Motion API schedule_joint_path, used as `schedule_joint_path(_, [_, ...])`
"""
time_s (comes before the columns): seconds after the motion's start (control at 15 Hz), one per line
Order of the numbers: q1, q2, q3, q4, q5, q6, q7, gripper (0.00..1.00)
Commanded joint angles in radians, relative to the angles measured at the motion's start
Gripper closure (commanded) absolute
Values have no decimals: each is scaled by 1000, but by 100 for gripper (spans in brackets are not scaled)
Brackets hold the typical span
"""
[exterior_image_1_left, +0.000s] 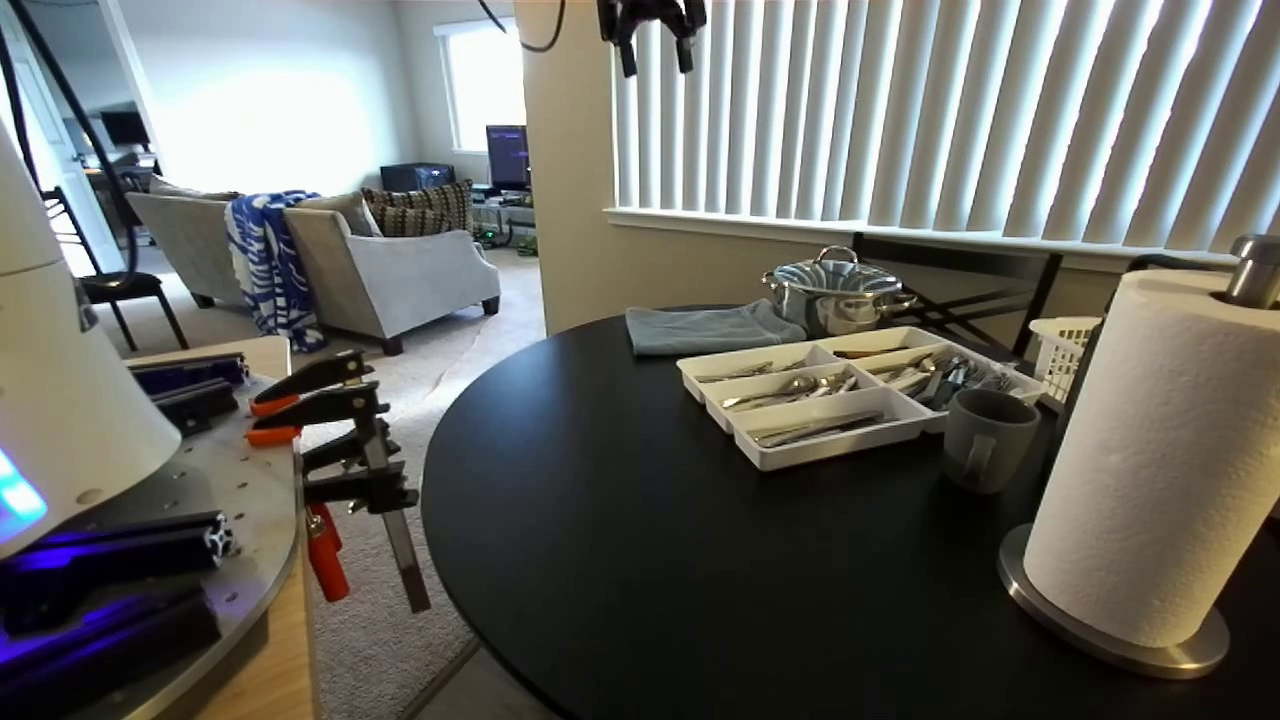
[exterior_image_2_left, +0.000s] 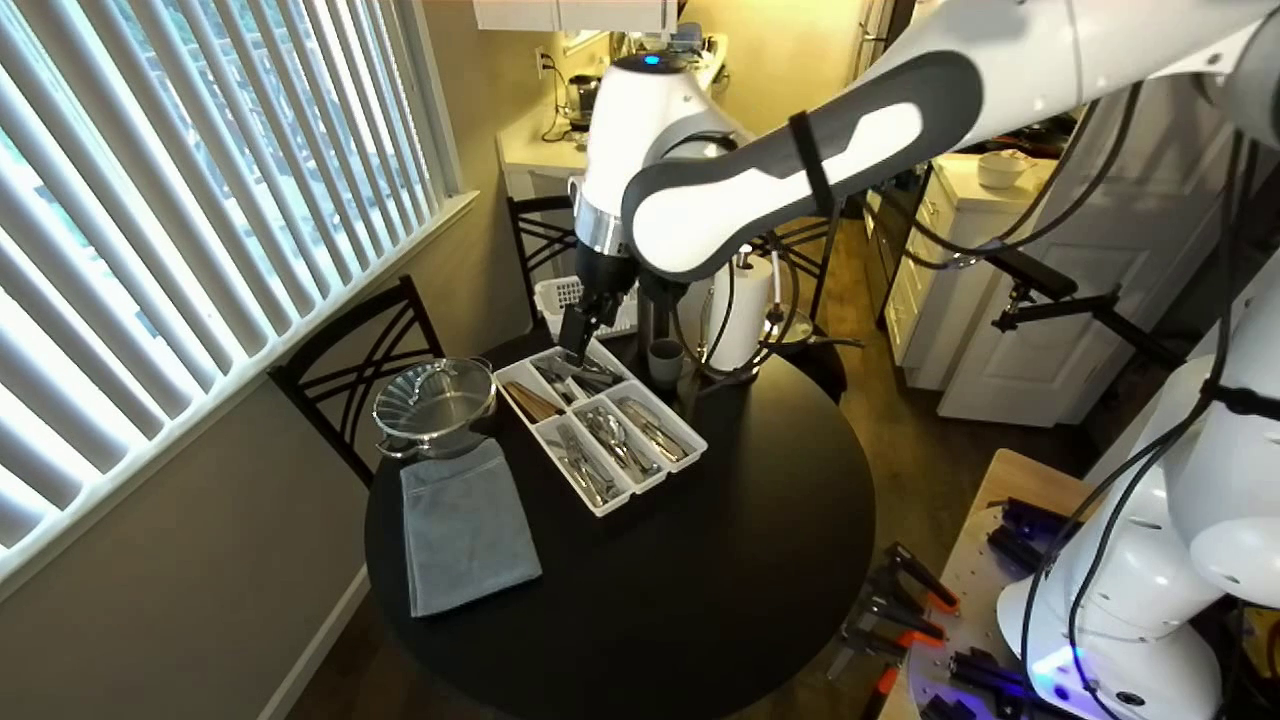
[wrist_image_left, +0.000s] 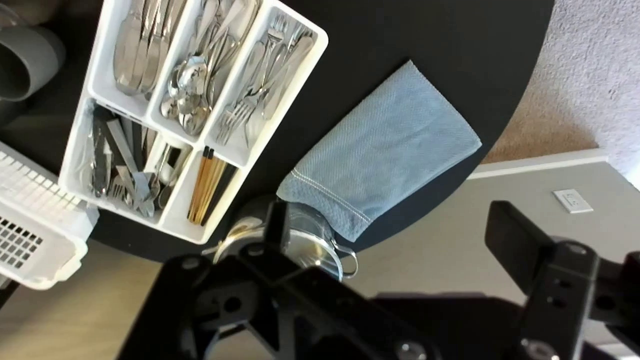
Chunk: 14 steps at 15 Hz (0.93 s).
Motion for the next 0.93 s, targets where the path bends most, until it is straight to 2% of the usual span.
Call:
schedule_joint_path(0.0, [-8,201,-34,148,-14,-2,27,0])
schedule_joint_path(0.13, [-7,286,-51,213,2,-13,36,0])
schedule_joint_path(0.33, [-31,301,-9,239,127,-3,-10,0])
schedule_joint_path(0.4, [-14,306,-38,220,74,-2,7,0])
schedule_joint_path(0.87, [-13,329,-23,268,109,-10,11,0])
